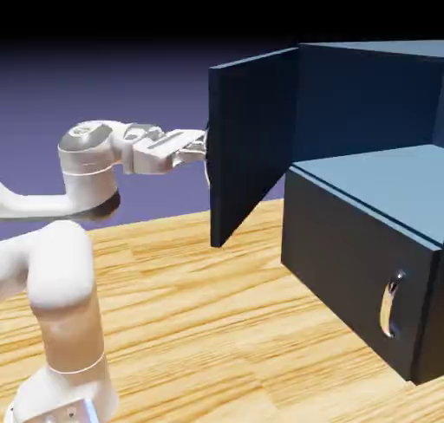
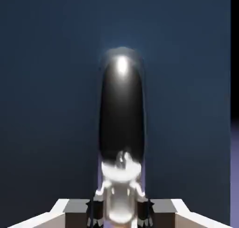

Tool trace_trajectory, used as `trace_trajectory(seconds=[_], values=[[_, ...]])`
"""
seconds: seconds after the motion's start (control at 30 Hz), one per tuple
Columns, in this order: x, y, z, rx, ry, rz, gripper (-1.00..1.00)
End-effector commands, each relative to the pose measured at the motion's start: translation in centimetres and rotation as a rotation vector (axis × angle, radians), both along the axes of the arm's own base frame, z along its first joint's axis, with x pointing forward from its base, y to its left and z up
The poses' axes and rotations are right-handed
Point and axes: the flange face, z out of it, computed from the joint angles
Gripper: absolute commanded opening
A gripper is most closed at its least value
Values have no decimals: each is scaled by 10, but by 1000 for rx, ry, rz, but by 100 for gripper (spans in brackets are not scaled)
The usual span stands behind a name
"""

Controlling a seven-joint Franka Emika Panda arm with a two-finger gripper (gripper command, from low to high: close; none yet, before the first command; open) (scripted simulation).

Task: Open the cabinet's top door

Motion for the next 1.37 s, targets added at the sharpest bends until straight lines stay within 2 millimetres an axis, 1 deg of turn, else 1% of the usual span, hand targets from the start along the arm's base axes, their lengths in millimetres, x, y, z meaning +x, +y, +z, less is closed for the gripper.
trace_trajectory(seconds=[0.0,0.1,0.2,0.4,0.6,0.77,0.97,1.17,1.33], values=[[-4,7,0,3,0,-17,-100],[-15,31,0,3,0,-67,-100],[-26,59,0,3,0,-125,-100],[-45,124,0,3,0,-257,-100],[-55,185,0,3,0,-376,-100],[-58,231,0,3,0,-466,-100],[-56,282,0,3,0,-565,-100],[-50,328,0,3,-1,-653,-100],[-43,361,0,2,0,-719,-100]])
